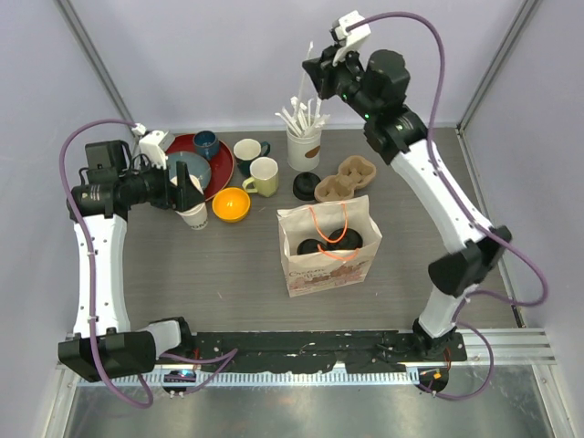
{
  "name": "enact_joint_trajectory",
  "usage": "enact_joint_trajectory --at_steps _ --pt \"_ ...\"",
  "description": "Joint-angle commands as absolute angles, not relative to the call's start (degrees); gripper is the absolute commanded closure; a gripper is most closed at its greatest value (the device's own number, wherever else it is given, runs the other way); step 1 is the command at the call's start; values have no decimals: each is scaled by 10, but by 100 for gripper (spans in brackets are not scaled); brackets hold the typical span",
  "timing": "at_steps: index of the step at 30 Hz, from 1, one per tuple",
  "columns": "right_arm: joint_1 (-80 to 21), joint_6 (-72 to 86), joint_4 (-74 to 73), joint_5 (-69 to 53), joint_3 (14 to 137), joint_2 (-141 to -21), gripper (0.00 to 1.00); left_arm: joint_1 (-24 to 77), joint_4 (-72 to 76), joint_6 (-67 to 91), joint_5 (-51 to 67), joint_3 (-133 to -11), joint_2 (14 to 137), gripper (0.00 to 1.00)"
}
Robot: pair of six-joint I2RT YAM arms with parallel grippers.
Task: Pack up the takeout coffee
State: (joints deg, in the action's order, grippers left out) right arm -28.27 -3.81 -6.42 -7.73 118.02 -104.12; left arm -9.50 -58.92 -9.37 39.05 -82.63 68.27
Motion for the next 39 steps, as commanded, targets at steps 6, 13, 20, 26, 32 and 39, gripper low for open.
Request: enact_joint_trajectory --at_steps 6,13,20,26,32,39 --pt "-394 -127 -231 -146 1079 -825 99 -98 -569 -90 419 -822 662 23" --pt "-461 -148 -313 -186 974 -715 99 -98 -566 -84 429 -818 657 22" --pt "-486 -147 -342 -205 939 -725 99 -98 -565 -86 424 -813 647 22" --pt "-490 -197 -317 -190 888 -752 99 -98 -565 -86 421 -814 649 22" --pt "-490 -239 -309 -178 861 -767 99 -98 -567 -88 420 -815 648 22" --pt "-489 -238 -330 -163 903 -779 29 -98 -567 -88 423 -816 653 22"
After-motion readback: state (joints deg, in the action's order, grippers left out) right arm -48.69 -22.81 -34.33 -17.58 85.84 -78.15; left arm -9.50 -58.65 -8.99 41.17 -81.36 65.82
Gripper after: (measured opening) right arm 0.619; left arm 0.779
